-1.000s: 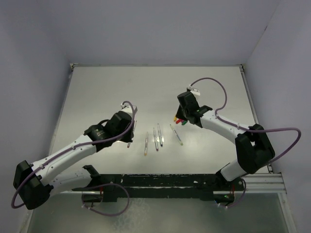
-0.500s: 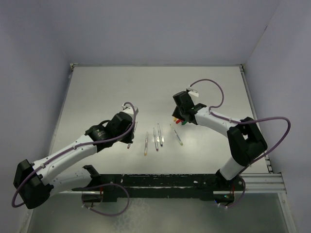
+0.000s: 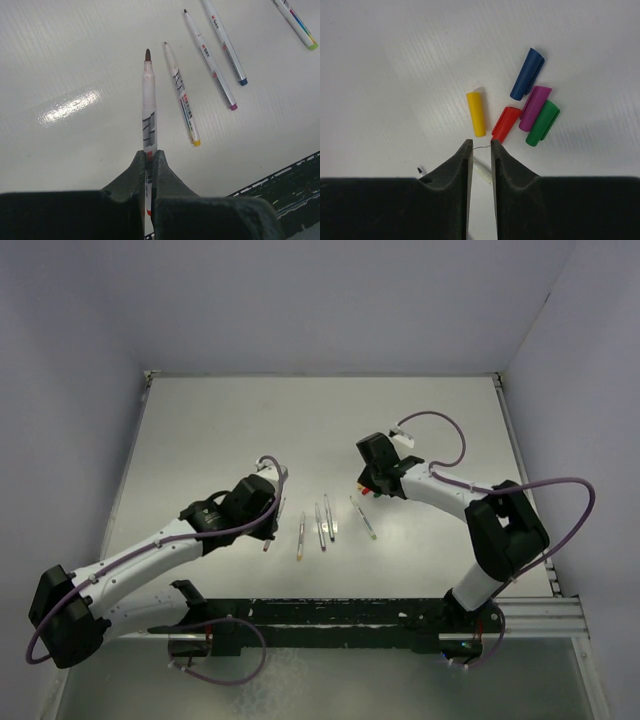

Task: Insert the pens into the pen caps

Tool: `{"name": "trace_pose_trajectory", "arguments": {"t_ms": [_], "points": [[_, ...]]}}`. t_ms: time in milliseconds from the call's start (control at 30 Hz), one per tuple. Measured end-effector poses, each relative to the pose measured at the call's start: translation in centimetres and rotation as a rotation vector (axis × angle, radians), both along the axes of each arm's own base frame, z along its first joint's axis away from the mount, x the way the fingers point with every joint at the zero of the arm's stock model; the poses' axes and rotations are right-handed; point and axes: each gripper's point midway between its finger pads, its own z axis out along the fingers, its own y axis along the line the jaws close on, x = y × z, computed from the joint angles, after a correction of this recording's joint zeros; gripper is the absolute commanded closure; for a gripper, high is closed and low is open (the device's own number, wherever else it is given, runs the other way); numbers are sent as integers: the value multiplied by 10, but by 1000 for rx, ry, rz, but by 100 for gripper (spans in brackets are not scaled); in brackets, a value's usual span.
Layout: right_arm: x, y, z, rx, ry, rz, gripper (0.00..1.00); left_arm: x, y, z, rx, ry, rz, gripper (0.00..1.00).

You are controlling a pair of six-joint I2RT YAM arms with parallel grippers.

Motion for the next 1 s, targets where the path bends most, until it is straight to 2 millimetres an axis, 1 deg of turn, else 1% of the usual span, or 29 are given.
{"name": "trace_pose_trajectory", "arguments": {"t_ms": [167,300,433,533,567,667,800,1000], "points": [[-14,-9,-21,-31,59,-16,74,-1,-1,-3,-2,0,-14,100],[-20,-13,-29,-49,92,-24,74,0,-2,-2,-2,-8,-22,100],[-20,-13,-29,-47,93,-28,72,1,-3,-4,5,-7,-27,100],[-20,-13,-29,-46,93,-29,65,2,-3,-5,10,-7,-32,100],[-20,-13,-29,-47,94,-29,65,2,-3,-5,11,-7,-32,100],[-20,-13,-32,-55,104,-29,65,2,-3,-6,12,-6,-32,100],[-15,-9,-35,-60,109,-29,65,3,-4,-5,8,-11,-33,100],[-10,-7,-35,-61,103,-33,64,4,-5,-5,8,-13,-34,100]]}}
